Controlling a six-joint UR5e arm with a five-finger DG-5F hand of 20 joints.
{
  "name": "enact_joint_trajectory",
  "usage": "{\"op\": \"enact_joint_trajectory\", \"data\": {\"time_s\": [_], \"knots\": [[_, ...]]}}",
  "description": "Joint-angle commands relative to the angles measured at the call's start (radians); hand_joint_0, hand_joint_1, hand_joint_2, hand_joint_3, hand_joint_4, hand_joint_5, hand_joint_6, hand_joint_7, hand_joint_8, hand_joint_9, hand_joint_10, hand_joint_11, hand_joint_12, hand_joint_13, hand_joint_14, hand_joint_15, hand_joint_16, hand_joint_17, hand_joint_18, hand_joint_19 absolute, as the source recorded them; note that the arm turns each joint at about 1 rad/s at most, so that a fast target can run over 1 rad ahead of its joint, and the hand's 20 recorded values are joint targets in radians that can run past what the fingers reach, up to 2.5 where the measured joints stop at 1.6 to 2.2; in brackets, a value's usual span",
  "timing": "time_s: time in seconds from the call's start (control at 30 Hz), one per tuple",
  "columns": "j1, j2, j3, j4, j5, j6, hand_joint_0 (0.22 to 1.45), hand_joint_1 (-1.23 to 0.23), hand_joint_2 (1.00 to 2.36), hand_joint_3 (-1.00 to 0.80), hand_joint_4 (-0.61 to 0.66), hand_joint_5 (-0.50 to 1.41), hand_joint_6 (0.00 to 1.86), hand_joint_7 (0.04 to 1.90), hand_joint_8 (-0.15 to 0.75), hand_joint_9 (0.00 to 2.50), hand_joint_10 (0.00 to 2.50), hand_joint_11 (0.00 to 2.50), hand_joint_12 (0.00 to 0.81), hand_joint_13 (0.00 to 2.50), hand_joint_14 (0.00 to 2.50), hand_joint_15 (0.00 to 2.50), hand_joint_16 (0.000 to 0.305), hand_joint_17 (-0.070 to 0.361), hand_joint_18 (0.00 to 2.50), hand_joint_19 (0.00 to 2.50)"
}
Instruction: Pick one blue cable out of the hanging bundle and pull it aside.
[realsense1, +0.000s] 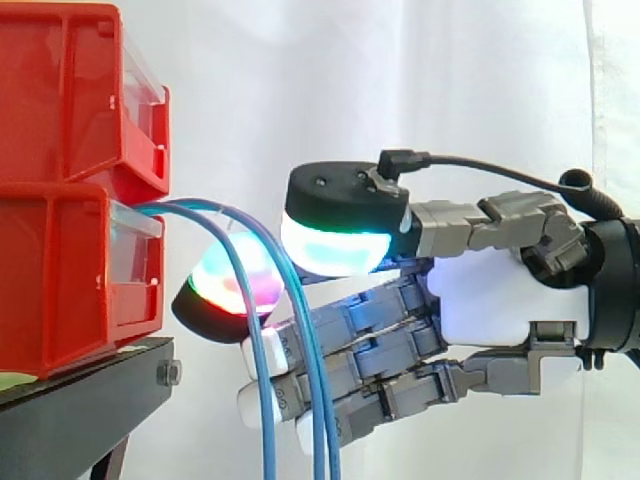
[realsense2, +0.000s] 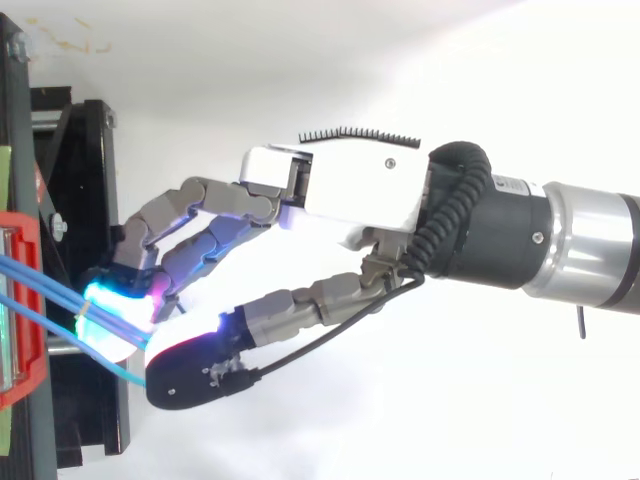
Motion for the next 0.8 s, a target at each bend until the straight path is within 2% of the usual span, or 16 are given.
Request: {"op": "enact_joint_trajectory", "data": {"time_s": [0.0,0.17,0.23,0.33,0.43,0.67,0.7,0.77], "knots": [[-0.003,0.0,0.002,-0.016,-0.001,0.011,0.62,-0.84,1.02,-0.23,-0.03,-0.18,0.89,0.67,0.265,0.75,0.01,0.45,0.34,0.7,0.01,0.36,0.046,0.104,0.61,0.54],[-0.004,0.0,0.004,-0.033,-0.003,0.02,0.63,-0.85,1.01,-0.43,0.06,-0.16,0.91,0.68,0.267,0.78,0.01,0.45,0.339,0.71,0.01,0.37,0.046,0.104,0.63,0.54],[-0.006,0.0,0.008,-0.042,-0.005,0.021,0.58,-0.77,1.0,-0.5,0.09,-0.14,0.9,0.73,0.273,0.82,0.01,0.46,0.343,0.72,0.02,0.38,0.046,0.104,0.64,0.56],[-0.007,0.0,0.019,-0.065,-0.011,0.026,0.54,-0.63,1.0,-0.5,0.11,-0.12,0.89,0.78,0.291,0.89,0.01,0.46,0.353,0.75,0.02,0.39,0.048,0.108,0.67,0.58],[-0.009,0.0,0.028,-0.083,-0.012,0.026,0.55,-0.59,1.0,-0.5,0.11,-0.11,0.89,0.82,0.301,0.95,0.02,0.47,0.348,0.78,0.02,0.41,0.046,0.104,0.67,0.57],[-0.012,0.0,0.042,-0.114,-0.012,0.026,0.59,-0.75,1.02,-0.26,0.13,-0.11,0.91,0.89,0.308,0.98,0.02,0.52,0.35,0.84,0.02,0.44,0.046,0.103,0.72,0.59],[-0.012,0.002,0.042,-0.114,-0.012,0.026,0.6,-0.8,1.02,-0.22,0.07,-0.13,0.94,0.83,0.31,0.98,0.02,0.53,0.35,0.84,0.02,0.45,0.046,0.103,0.73,0.59],[-0.012,0.002,0.043,-0.114,-0.012,0.026,0.65,-0.86,1.03,-0.16,-0.03,-0.14,0.96,0.9,0.305,0.97,0.02,0.55,0.351,0.84,0.02,0.46,0.046,0.103,0.75,0.58]]}}
